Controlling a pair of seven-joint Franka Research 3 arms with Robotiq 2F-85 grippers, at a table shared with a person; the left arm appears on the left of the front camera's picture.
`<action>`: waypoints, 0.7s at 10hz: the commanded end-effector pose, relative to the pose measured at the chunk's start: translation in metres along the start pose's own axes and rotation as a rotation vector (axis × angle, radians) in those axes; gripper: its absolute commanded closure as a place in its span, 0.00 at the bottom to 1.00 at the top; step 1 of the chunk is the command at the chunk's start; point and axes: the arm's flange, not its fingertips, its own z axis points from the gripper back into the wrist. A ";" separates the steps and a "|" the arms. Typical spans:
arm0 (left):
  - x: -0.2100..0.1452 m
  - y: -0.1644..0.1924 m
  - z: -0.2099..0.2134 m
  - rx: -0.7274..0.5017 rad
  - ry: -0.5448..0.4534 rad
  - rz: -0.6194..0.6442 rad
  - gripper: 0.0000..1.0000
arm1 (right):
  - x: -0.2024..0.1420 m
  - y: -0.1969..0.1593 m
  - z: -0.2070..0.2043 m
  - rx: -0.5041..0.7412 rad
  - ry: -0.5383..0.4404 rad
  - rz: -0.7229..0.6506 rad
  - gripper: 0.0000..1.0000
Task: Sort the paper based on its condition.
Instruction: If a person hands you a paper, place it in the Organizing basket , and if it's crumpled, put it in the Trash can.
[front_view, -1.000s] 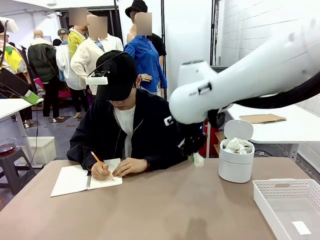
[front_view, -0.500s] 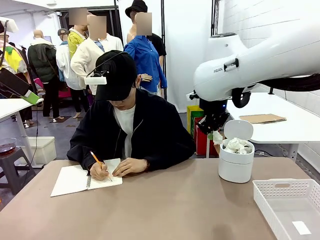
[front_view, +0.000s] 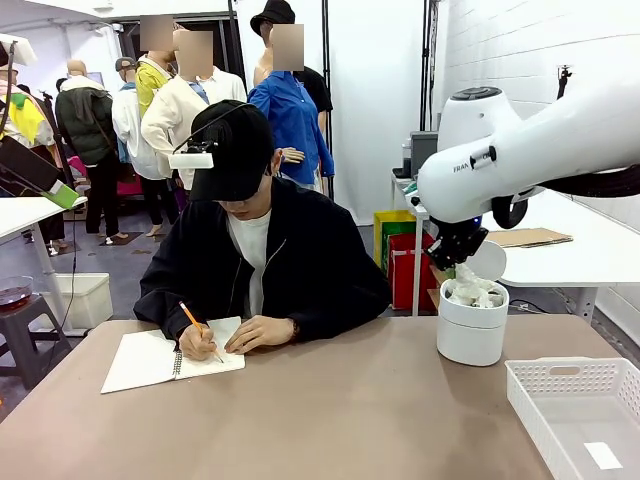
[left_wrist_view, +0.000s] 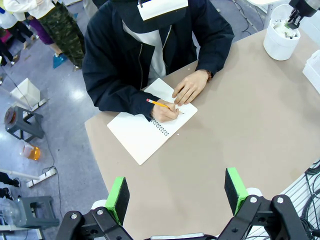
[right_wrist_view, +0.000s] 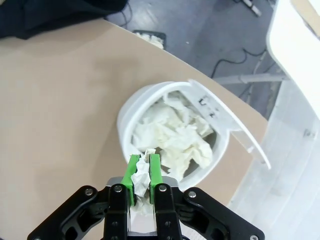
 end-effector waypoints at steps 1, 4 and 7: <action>0.000 0.001 0.000 0.010 0.002 0.001 0.00 | -0.004 -0.002 -0.016 -0.071 -0.002 -0.042 1.00; 0.000 0.001 0.000 0.010 0.002 0.001 0.00 | -0.004 -0.011 -0.039 -0.086 0.006 -0.051 1.00; 0.000 0.001 0.000 0.010 0.002 0.001 0.00 | -0.010 -0.006 -0.068 -0.041 0.023 -0.052 1.00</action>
